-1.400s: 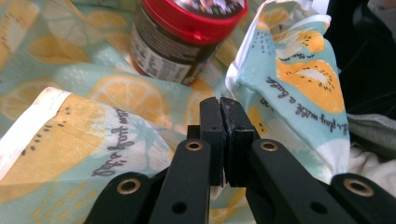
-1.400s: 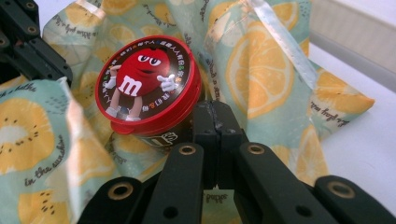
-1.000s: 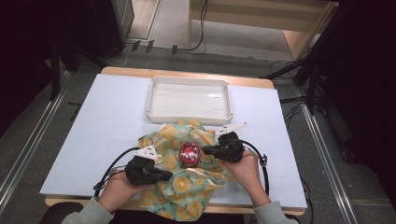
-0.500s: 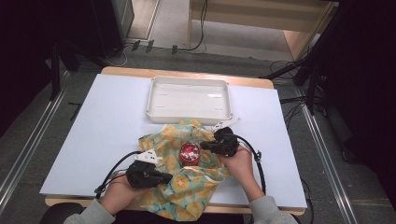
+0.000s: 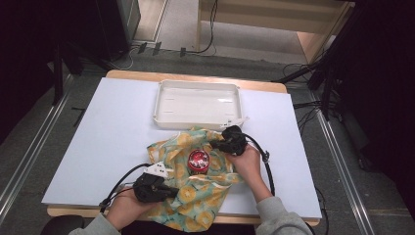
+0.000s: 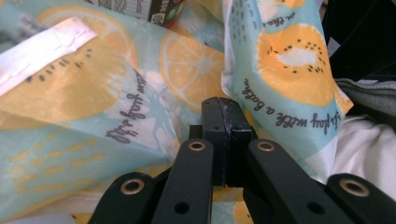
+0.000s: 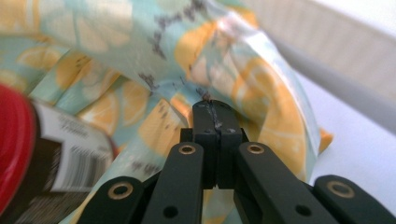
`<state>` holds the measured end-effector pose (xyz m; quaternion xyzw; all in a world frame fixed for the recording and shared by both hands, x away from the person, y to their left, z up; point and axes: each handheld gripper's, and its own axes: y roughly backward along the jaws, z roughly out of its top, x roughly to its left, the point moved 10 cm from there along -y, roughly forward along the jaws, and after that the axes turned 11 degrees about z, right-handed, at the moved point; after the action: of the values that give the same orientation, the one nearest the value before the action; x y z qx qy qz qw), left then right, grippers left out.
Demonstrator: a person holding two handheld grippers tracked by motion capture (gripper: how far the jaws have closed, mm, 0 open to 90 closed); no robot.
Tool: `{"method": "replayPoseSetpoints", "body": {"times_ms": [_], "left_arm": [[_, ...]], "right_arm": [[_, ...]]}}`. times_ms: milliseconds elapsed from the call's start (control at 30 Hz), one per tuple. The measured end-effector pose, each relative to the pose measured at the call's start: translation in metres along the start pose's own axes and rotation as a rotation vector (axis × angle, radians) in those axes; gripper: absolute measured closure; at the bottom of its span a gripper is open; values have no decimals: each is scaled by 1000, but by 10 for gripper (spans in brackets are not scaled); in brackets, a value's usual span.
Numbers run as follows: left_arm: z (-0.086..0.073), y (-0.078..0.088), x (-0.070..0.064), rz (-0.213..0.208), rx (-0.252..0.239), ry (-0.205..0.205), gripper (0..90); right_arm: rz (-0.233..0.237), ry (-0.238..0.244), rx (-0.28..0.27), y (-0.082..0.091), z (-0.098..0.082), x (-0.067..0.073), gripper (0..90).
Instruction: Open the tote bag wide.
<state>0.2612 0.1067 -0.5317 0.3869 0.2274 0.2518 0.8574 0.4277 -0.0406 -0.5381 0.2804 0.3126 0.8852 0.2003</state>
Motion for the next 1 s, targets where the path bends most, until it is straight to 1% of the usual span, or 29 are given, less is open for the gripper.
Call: {"method": "replayPoseSetpoints", "body": {"times_ms": [67,100,167,200,233,267,300,367,400,433,500,533,567,633,700,733,800,833,867,1000], "left_arm": [[-3,1,0,1,9,0,900],[-5,1,-2,-7,14,4,900],[-11,1,-4,-19,31,13,900],[-15,1,-4,-19,46,8,900],[-18,2,-6,-25,52,14,900],[-20,3,-8,-32,53,13,900],[-22,5,-9,-31,56,10,900],[-23,6,-9,-31,59,8,900],[-22,6,-9,-30,54,9,900],[-19,8,-8,-28,37,18,900],[-14,11,-6,-30,14,27,888],[-12,12,-5,-28,9,29,874],[-9,13,-5,-28,0,42,865],[-3,18,-5,-17,-20,36,861],[3,24,-5,-20,-49,44,857],[6,26,-5,-13,-55,43,857],[10,30,-4,-6,-58,45,859],[14,34,-2,4,-67,34,862],[18,37,-1,10,-73,29,866],[36,47,6,26,-106,26,871]], "right_arm": [[-3,6,-1,-3,2,-3,900],[-6,4,3,-4,3,-5,900],[-29,3,6,-7,3,-9,900],[-39,6,0,-6,3,-11,900],[-50,4,-4,-5,4,-13,900],[-72,2,-8,-4,4,-17,900],[-79,-1,-10,-3,4,-18,900],[-79,-14,-18,-2,4,-22,900],[-78,-23,-20,-1,4,-21,900],[-77,-18,-21,-1,5,-20,900],[-61,-5,-33,5,8,-11,900],[-57,2,-38,8,9,-6,900],[-50,18,-39,11,10,-1,900],[-47,37,-39,19,10,8,898],[-34,52,-51,27,10,16,898],[-32,57,-59,33,10,21,900],[-9,63,-74,40,11,29,900],[-3,63,-78,42,11,33,900],[7,74,-78,45,10,39,900],[27,72,-72,49,3,50,900]]}}
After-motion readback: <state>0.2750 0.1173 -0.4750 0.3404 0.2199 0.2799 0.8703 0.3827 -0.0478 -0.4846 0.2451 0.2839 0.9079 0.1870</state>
